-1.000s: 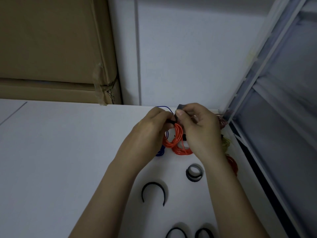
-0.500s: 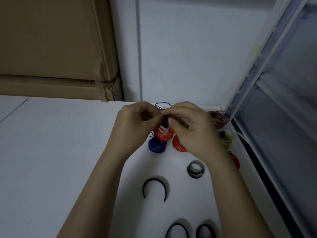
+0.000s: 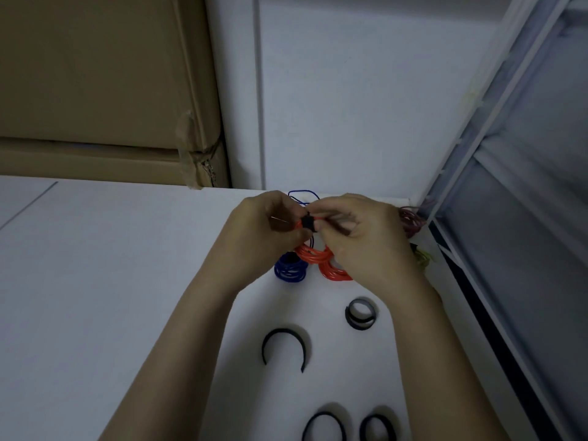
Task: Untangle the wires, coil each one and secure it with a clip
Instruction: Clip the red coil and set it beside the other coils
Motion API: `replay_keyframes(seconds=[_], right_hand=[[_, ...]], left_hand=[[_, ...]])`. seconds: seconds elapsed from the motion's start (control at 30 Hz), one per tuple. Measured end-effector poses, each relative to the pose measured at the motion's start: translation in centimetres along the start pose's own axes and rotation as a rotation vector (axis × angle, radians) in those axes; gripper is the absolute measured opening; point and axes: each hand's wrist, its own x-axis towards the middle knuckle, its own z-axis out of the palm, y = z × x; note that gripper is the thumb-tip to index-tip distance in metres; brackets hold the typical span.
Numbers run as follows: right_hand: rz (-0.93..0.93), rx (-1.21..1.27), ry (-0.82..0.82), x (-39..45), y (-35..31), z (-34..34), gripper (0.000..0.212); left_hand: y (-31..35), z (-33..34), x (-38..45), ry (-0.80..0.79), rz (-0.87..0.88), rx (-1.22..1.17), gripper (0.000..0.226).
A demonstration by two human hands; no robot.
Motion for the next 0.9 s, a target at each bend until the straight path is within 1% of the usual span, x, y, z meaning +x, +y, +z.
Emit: replay_keyframes(seconds=[0.07, 0.17, 0.23, 0.3, 0.43, 0.53, 0.63, 0.77, 0.9], right_hand=[[0.042, 0.059, -0.006, 0.0, 0.1, -0.2, 0.025], [0.107, 0.157, -0.044, 0.0, 0.0, -0.4, 0.024], [0.168, 0.262, -0.072, 0.0, -0.1, -0.5, 0.022], [0.212, 0.335, -0.09, 0.0, -0.4, -0.5, 0.021], [0.207, 0.287, -0.09, 0.1, -0.8, -0.3, 0.021], [0.243, 0.25, -0.091, 0.2, -0.8, 0.1, 0.012], [0.273, 0.241, -0.094, 0.1, -0.6, 0.0, 0.008], [0.317, 0.348, -0.118, 0.1, -0.9, -0.3, 0.011], [0.339, 0.355, -0.154, 0.1, -0.9, -0.3, 0.012]], left_hand=[[0.0, 0.3, -0.1, 0.051, 0.081, 0.112, 0.016], [-0.2, 0.5, -0.3, 0.089, 0.162, 0.176, 0.015], [-0.3, 0.5, -0.3, 0.117, 0.187, 0.17, 0.015], [-0.3, 0.4, -0.3, 0.15, 0.182, 0.1, 0.014], [-0.2, 0.4, -0.2, 0.187, 0.225, 0.024, 0.018], [-0.1, 0.7, -0.3, 0.219, 0.311, 0.074, 0.021], [-0.2, 0.5, -0.2, 0.257, 0.393, 0.122, 0.018], [-0.1, -0.4, -0.2, 0.218, 0.409, 0.071, 0.017], [0.1, -0.6, -0.3, 0.151, 0.439, 0.094, 0.024]])
